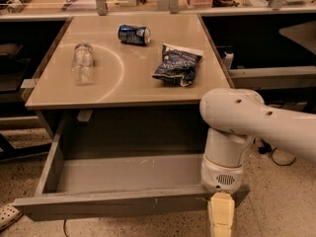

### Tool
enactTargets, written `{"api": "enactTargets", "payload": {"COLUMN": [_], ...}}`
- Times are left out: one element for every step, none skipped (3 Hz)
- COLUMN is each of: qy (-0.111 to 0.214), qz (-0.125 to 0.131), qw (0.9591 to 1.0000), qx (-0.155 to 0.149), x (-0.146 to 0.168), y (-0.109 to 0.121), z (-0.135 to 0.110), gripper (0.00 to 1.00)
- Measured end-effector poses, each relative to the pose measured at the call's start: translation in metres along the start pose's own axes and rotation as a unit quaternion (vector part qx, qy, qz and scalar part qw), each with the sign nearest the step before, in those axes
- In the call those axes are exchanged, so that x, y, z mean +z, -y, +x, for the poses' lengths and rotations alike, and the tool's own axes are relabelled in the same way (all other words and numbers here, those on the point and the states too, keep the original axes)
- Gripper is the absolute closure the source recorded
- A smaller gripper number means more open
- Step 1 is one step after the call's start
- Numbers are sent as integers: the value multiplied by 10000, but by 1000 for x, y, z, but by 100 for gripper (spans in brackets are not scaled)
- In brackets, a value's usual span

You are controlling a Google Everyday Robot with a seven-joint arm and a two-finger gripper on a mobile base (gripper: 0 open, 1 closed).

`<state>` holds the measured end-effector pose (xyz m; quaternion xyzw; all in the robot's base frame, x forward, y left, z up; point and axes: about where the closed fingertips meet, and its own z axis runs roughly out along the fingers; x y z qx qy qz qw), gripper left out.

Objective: Open top drawer

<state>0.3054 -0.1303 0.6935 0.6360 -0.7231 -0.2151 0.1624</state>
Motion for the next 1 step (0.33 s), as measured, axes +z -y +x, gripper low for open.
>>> {"api": "enactTargets", "payload": {"qy": [140], "qz": [-77], "qw": [9998], "qx": [110], "x": [4], "y": [-12], "z": [12], "gripper": [0]}}
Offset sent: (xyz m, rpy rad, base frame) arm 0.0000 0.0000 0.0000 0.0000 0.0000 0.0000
